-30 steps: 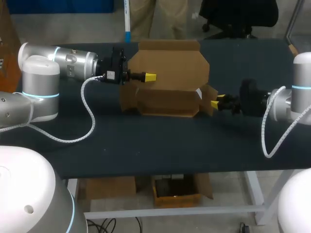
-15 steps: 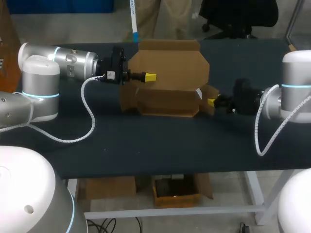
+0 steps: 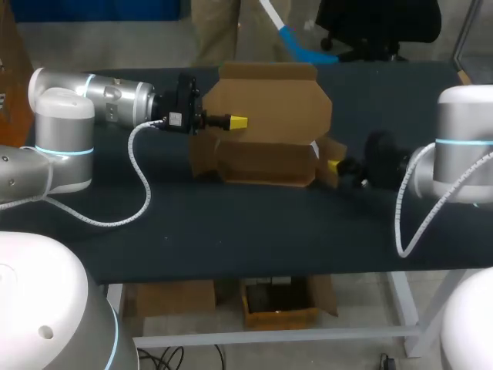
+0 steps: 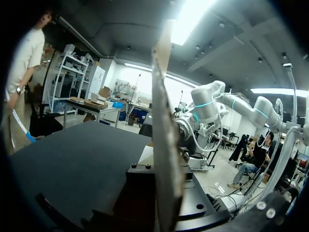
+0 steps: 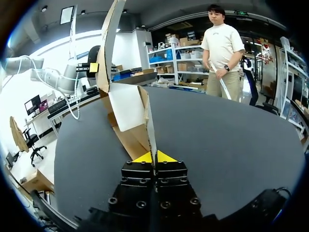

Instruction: Assemble the packaging by folding the flat box into shape, placing the metal phone stand inside, and closing the box properly

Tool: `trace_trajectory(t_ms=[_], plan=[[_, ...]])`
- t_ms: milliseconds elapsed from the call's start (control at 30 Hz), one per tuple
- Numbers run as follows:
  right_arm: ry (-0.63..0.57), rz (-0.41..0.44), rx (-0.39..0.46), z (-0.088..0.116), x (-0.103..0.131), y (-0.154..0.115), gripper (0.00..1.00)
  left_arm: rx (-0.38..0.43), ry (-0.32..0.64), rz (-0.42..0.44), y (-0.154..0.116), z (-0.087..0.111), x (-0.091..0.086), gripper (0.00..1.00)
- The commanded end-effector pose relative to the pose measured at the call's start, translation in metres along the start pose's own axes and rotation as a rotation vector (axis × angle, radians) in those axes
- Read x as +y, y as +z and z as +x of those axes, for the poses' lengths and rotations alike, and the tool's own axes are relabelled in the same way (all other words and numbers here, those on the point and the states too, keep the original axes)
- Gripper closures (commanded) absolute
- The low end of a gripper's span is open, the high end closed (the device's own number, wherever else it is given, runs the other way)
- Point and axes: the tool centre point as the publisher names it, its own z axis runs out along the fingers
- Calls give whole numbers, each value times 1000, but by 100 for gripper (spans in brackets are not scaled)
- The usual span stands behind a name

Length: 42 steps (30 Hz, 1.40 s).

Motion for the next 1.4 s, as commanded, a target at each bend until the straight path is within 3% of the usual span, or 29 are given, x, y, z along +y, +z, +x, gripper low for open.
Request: trace_trajectory(t_ms=[33,367,833,1400], plan=[[3,-9,-50,12,-2,1,98,2,0,-2,0,-1,4,100],[36,-12,-116,15,-2,3,93,2,0,-2,0,-1,4,100],[58,-9,-155,12,2,13,94,2,0,-2,0,-1,4,100],[54,20,-275,24,3,24,92,2,0,-2,0,-1,4,100]])
